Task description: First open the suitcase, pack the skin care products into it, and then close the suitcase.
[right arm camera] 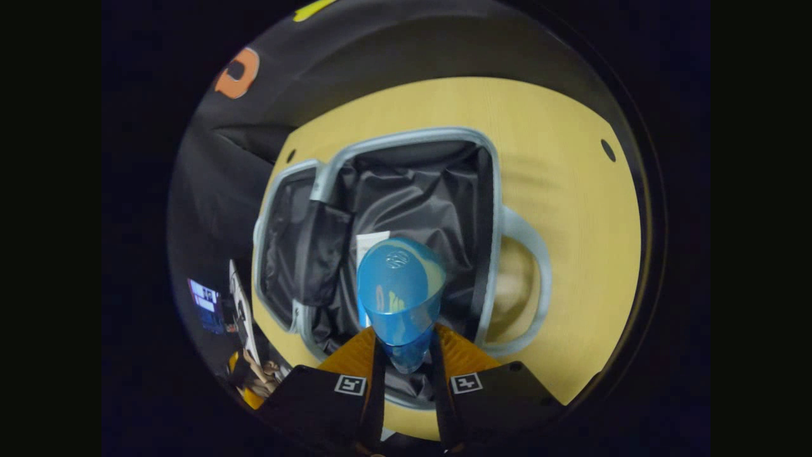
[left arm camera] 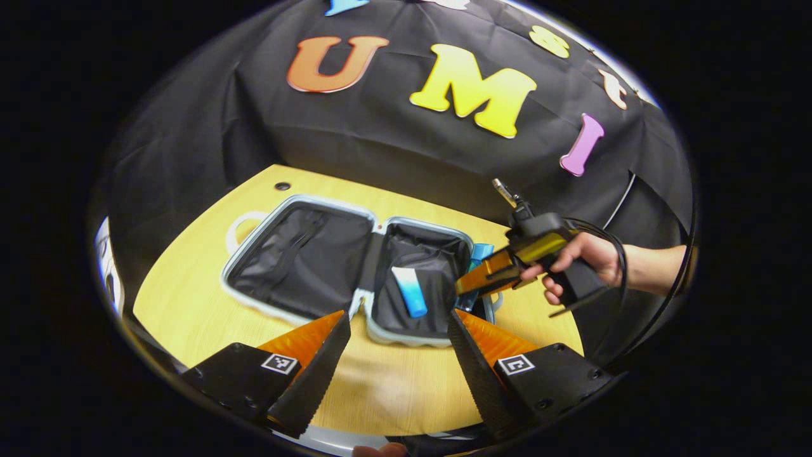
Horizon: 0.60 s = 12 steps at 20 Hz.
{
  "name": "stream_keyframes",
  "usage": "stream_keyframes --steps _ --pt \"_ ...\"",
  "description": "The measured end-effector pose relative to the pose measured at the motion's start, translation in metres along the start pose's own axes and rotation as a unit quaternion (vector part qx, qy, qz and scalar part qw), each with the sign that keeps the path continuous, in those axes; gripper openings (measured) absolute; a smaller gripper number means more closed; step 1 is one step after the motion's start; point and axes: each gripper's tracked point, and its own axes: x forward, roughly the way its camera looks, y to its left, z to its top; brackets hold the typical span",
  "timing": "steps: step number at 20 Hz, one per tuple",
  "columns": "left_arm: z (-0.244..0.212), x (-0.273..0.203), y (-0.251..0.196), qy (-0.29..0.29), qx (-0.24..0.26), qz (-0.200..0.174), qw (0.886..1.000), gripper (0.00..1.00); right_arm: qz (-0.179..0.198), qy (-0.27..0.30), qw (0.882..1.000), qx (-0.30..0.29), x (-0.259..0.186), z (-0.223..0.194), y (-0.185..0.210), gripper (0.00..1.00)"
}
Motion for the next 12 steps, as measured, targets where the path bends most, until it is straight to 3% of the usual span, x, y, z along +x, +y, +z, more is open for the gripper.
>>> stream_keyframes --steps 4,12 --pt "-0.026 -0.031 0.038 0.001 -0.05 0.033 0.998 0.99 -0.036 0.018 0.998 0.045 0.029 0.005 -0.002 0.31" --pt "-0.011 -0.053 0.079 -0.032 -0.068 0.078 0.994 0.99 -0.081 0.021 0.994 0.072 0.045 0.005 -0.013 0.34"
